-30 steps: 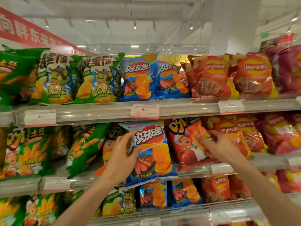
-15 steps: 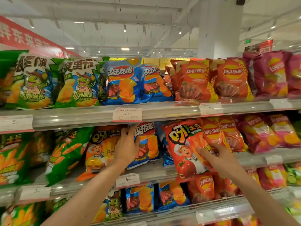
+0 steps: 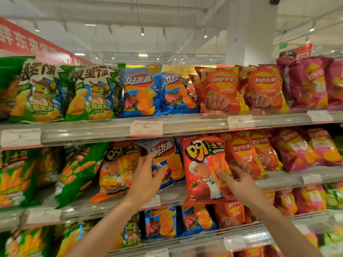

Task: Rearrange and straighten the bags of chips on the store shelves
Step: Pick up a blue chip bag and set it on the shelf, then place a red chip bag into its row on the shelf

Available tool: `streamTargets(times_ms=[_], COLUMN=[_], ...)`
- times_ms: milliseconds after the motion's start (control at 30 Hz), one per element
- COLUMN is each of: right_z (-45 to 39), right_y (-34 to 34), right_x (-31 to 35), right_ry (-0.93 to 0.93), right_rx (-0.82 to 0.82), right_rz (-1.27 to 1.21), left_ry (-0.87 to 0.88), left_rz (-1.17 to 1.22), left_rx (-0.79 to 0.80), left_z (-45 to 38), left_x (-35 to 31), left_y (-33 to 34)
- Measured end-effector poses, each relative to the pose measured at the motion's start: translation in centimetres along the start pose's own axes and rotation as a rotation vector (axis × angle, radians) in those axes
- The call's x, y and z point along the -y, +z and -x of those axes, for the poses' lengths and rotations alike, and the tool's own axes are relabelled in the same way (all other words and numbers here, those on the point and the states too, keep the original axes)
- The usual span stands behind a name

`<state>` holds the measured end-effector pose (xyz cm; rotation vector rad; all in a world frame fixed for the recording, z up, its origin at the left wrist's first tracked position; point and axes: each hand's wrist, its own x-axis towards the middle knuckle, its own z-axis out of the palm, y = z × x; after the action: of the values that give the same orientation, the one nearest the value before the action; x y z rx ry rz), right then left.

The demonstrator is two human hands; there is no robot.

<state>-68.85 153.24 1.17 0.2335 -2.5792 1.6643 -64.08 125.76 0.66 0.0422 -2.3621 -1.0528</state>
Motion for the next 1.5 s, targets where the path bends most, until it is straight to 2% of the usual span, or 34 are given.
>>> streamTargets(times_ms=[100, 233, 433, 700, 900, 1133, 1500], right_z=[0.4, 1.4, 3.5, 7.9, 13.2, 21.1, 29.5], right_y=[1.5, 3.9, 7.6, 12.4, 18.4, 28.8, 46.8], right_x=[0.0, 0.3, 1.1, 4.5, 9.5, 15.8, 24.8], right_ry=[0.026, 0.024, 0.004, -0.057, -0.123, -0.190, -0.282], right_rx=[0.048, 0.117, 0.198, 0.251, 0.271, 0.344, 0.640], right_rz=[-0.101, -0.184, -0.174, -0.148, -0.094, -0.029, -0.099], left_ry=[-0.069, -0.144, -0.167, -0.145, -0.153, -0.178, -0.275], left_rz=[0.178, 0.260, 0.305, 0.290, 0.290, 0.227, 0.259], left_rx=[0.153, 0.210, 0.133, 0.074, 0.014, -0.068, -0.265], left_z=[1.9, 3.8, 6.2, 10.0, 14.4, 21.0, 30.5], left_x=[-0.6, -1.2, 0.2, 3.1, 5.7, 10.8, 19.5], left_y=[0.2, 0.0, -1.9, -8.3, -16.7, -29.3, -47.2])
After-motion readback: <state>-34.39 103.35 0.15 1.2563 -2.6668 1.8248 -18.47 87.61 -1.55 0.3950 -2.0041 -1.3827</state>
